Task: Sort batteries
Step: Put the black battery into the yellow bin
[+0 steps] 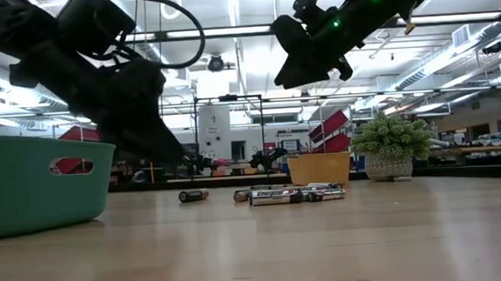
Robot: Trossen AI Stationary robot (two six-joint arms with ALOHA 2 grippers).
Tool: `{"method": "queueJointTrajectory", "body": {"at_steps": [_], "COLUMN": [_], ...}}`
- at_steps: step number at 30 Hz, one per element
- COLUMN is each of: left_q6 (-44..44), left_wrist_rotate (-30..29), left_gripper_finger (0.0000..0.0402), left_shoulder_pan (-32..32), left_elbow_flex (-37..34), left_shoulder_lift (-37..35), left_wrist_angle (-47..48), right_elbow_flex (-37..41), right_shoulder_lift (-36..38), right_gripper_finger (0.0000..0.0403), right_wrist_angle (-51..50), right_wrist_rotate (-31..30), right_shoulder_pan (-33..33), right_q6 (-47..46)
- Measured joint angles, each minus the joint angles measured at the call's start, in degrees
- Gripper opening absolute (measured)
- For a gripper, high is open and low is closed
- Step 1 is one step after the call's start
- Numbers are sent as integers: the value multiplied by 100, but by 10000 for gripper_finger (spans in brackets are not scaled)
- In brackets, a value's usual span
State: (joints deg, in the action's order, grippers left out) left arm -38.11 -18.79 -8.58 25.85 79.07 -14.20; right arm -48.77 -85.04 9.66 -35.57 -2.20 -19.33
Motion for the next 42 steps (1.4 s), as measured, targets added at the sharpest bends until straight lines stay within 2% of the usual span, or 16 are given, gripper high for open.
{"method": "queueJointTrajectory", "body": {"at_steps": [4, 10, 17, 27, 42], "left_q6": [-92, -103, 871, 1039, 1235], "left_wrist_rotate": [-317, -358, -492, -545, -823], "left_gripper_finger": [142, 142, 142, 142, 142], "left_shoulder_pan": [-51, -84, -144, -140, -150], "left_elbow_flex": [0, 42, 227, 244, 264], "left_shoulder_lift": [278, 597, 1105, 1215, 1899], "left_wrist_angle": [-244, -581, -561, -580, -847], "right_elbow_flex": [0, 0, 0, 2, 2], "right_shoulder_lift": [-2, -2, -2, -6, -6], "right_gripper_finger": [106, 106, 106, 106, 106], "right_wrist_angle": [-3, -60, -99, -173, -205], "right_wrist_rotate": [-33, -108, -109, -109, -108], "right_shoulder_pan": [-2, -2, -1, 4, 31], "right_q6": [-13, -44, -55, -63, -68]}}
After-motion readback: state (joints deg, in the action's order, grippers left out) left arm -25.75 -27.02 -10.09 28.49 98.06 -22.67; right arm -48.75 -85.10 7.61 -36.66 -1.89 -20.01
